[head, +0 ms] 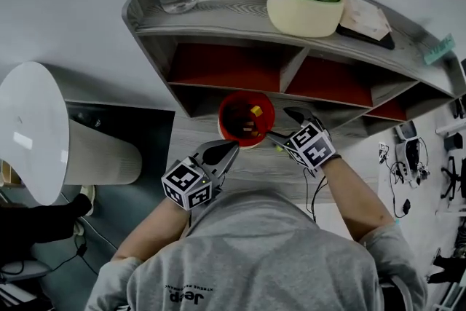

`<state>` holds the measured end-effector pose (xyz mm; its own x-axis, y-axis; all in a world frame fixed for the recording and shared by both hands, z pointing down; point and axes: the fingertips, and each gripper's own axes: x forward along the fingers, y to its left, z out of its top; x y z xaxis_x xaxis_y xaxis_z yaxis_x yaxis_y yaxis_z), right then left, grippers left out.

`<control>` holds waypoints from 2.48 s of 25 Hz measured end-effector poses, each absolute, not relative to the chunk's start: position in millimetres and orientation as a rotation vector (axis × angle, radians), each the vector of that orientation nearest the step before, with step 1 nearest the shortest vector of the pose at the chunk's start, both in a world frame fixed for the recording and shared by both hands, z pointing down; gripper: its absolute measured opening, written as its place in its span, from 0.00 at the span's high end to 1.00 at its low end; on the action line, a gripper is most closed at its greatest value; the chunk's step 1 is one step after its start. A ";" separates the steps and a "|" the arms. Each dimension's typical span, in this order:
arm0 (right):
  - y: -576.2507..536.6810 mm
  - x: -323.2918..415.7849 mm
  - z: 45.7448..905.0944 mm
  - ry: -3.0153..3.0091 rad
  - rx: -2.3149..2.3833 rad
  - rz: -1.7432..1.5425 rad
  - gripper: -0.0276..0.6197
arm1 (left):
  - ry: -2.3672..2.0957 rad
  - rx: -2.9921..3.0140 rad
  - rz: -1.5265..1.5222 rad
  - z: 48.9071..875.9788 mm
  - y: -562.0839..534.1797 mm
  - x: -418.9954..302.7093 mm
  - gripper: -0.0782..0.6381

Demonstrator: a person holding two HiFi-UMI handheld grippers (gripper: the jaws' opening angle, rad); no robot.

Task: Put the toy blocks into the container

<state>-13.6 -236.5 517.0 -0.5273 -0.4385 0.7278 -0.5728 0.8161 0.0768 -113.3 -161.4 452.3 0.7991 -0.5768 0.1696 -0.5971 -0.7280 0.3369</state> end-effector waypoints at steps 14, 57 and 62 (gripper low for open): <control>-198.6 51.7 674.6 -2.016 0.690 0.464 0.53 | -0.771 2.556 0.226 539.5 -147.6 -27.1 0.88; -237.0 -31.0 528.9 -2.175 0.748 0.291 0.71 | -0.924 2.625 0.083 459.0 -163.8 -112.4 0.88; -252.3 -62.4 512.3 -2.175 0.727 0.233 0.71 | -0.976 2.642 0.060 437.7 -166.1 -140.3 0.88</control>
